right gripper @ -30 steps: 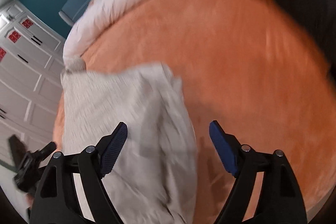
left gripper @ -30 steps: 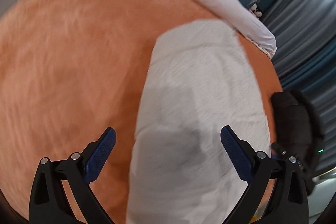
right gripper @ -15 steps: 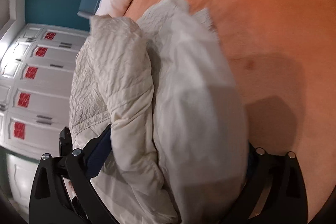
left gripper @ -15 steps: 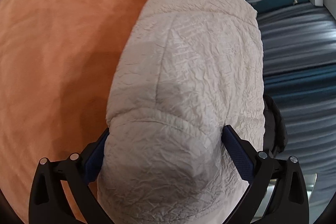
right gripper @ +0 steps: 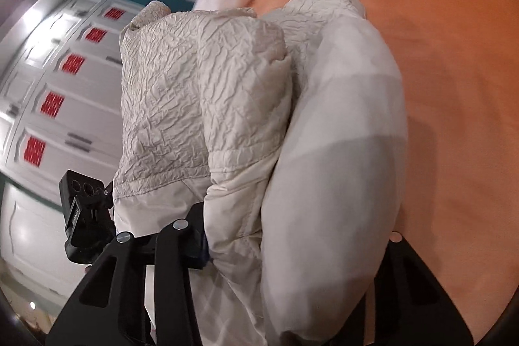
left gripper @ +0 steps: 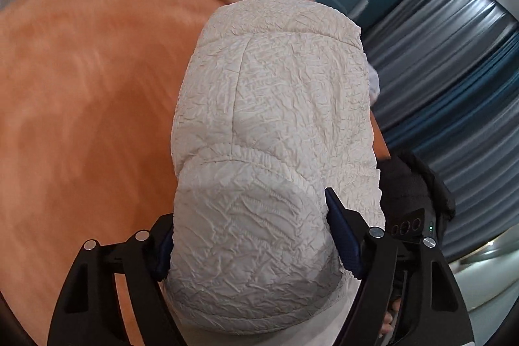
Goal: Fold large clothes
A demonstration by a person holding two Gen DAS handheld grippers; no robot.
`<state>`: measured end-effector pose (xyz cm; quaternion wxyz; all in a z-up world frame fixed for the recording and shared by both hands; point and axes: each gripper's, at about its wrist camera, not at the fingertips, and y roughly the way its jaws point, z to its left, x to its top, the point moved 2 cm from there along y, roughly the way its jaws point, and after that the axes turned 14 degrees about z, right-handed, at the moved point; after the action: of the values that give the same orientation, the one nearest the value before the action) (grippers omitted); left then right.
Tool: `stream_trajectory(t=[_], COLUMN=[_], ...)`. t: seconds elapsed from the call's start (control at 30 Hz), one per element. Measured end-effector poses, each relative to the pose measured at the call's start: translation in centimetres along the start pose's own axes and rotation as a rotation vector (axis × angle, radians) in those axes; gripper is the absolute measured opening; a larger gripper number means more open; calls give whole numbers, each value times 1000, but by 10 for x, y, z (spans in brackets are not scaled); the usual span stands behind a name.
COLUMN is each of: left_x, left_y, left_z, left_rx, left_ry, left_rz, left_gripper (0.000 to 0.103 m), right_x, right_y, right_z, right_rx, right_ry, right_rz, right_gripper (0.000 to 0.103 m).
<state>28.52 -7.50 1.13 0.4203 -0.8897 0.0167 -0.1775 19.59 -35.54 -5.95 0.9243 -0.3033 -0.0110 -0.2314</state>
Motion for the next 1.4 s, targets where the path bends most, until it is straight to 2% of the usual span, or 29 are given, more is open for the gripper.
stream_trajectory(t=[0.13,0.17,0.27,0.3,0.33,0.37,0.4,0.47,0.53,0.57,0.6,0.63,0.7,0.77,0.83,0.93,1.0,1.07,1.2,1.4], left_x=[23,28,38,37,33,30,28,24,27,29,32,38,49,62,74,80,84,82,80,74], left_y=[-43,-47,-33,-25,-25,-35,-43,-66,-90,-97,-101,-101,-98,-79,-58,-30,-13,-1,14,29], left_z=[43,58,121,146,164,171,170,156,129,116,99,83,63,45,43,61,72,85,102,105], left_rx=[55,76,143,175,171,132,123,181,307,377,459,519,589,619,651,702,729,726,669,682], left_ry=[-29,-44,-162,-246,-307,-332,-333,-274,-141,-92,-31,20,97,128,121,97,89,81,37,43], left_rz=[-68,-77,-23,12,11,-7,-18,-64,-120,-144,-174,-198,-236,-232,-198,-132,-90,-68,-75,-119], left_gripper=[74,75,80,80,83,82,82,79,80,80,80,83,86,86,86,86,86,90,94,98], right_x=[14,18,24,22,20,16,9,-1,-7,-6,-2,4,17,31,47,62,64,64,69,60], right_y=[52,70,118,128,128,124,114,94,70,63,62,63,75,93,121,148,153,158,174,184], right_z=[44,49,47,43,44,46,51,59,79,94,109,128,159,180,187,169,144,127,104,95], right_rx=[13,-3,-116,-145,-121,-104,-117,-191,-368,-434,-456,-481,-527,-593,-689,-777,-811,-821,-795,-805], right_ry=[-57,-51,8,29,44,56,59,27,-50,-103,-149,-191,-265,-326,-345,-297,-289,-274,-241,-255], right_rz=[10,21,72,79,65,52,40,5,-75,-107,-117,-129,-140,-145,-111,-66,-50,-47,-51,-88], right_gripper=[42,46,55,63,67,68,68,68,63,54,43,37,28,25,24,20,20,19,18,18])
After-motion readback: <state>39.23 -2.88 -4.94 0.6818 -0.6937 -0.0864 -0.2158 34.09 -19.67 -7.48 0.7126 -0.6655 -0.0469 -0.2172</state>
